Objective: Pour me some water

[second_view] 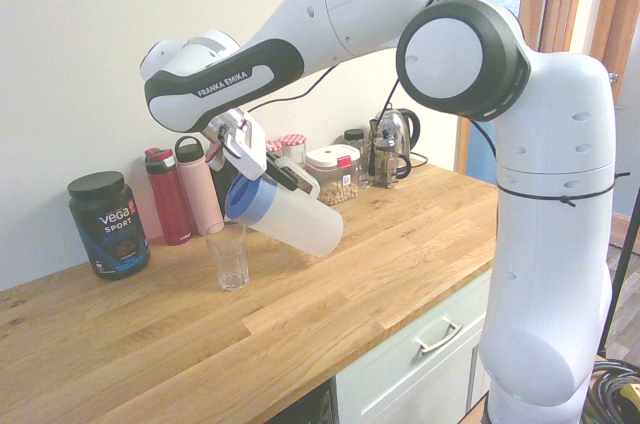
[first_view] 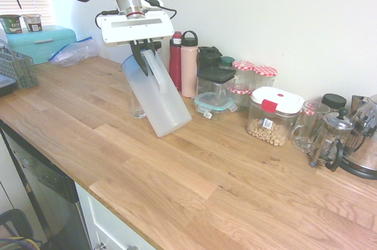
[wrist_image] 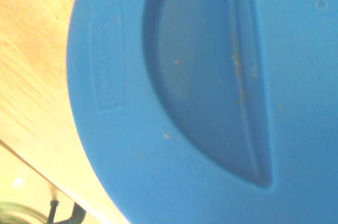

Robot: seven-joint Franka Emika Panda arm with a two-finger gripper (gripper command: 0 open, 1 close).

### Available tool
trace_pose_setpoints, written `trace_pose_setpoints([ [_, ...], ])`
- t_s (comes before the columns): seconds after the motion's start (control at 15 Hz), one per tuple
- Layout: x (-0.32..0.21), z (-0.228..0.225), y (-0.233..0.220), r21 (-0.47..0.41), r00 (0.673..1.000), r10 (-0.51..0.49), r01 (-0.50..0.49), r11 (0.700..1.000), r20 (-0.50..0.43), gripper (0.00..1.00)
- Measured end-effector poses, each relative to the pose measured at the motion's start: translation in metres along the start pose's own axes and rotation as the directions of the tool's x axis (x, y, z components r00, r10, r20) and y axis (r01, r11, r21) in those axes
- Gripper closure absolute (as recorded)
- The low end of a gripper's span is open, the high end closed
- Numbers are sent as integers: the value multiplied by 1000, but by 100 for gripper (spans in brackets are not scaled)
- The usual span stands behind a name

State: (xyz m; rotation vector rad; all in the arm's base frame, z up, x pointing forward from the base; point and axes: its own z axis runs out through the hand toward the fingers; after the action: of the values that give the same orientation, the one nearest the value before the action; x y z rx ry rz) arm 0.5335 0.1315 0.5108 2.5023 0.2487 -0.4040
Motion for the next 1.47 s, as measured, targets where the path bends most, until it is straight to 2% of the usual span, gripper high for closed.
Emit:
trace_pose_setpoints([
  [0.6,-1,-4,2,-2,1000,3,-3,1000,-14,100],
  [0.87,-52,-31,54,187,990,41,-15,982,-132,100],
  [1.0,-88,-35,77,298,978,94,-36,954,-184,100],
  [1.13,-111,-25,90,412,966,163,-67,909,-203,100],
  [1.33,-123,6,119,526,942,290,-163,835,-169,100],
  [1.47,-131,34,145,589,919,375,-238,772,-120,100],
])
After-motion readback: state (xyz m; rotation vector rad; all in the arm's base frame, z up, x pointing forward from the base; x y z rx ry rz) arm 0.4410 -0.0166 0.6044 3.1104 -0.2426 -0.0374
